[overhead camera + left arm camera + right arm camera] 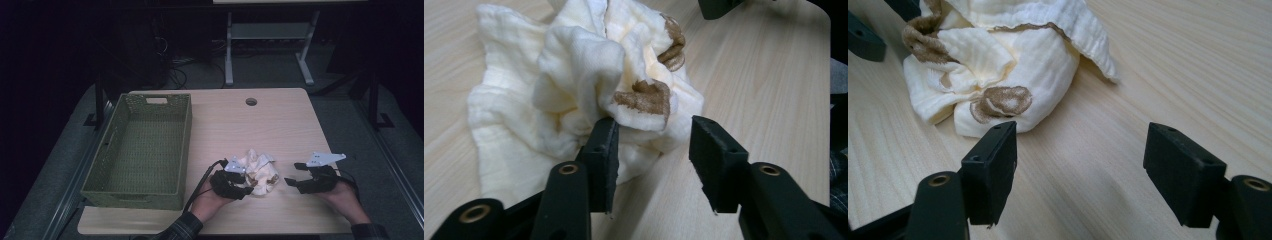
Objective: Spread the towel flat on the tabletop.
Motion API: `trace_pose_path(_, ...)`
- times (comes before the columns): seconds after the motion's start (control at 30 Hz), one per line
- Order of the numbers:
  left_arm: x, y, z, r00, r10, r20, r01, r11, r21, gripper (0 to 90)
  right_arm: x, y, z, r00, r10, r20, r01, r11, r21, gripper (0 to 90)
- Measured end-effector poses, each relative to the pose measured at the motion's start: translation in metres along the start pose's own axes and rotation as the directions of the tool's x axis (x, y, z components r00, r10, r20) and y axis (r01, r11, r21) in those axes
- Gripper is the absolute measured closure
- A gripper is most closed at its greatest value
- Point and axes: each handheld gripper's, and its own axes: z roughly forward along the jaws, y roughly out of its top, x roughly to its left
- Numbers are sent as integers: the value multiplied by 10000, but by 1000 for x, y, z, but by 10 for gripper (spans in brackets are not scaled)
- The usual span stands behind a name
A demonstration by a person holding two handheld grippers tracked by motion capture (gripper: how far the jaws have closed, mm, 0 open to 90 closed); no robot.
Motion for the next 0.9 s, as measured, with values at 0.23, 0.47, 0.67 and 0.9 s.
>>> trace_pose_path(0.23, 1, 5, 5, 9998, 26, -200, -28, 9999, -98, 723, -1, 0, -1, 10000, 43, 7, -43, 10000, -15, 302)
trace_pose_path(0.47, 5, 8, -8, 9994, 112, -327, -123, 9994, -310, 844, -1, 4, -5, 9999, -58, -140, 54, 9994, -328, 344)
trace_pose_path(0.67, 11, 12, -25, 9983, 127, -568, -169, 9970, -750, 844, -5, 15, -6, 9998, -166, -144, 154, 9966, -813, 462)
trace_pose_path(0.9, 18, 12, -34, 9961, -130, -868, 39, 9945, -1043, 844, -16, 28, 8, 9995, -274, -150, 260, 9959, -864, 575)
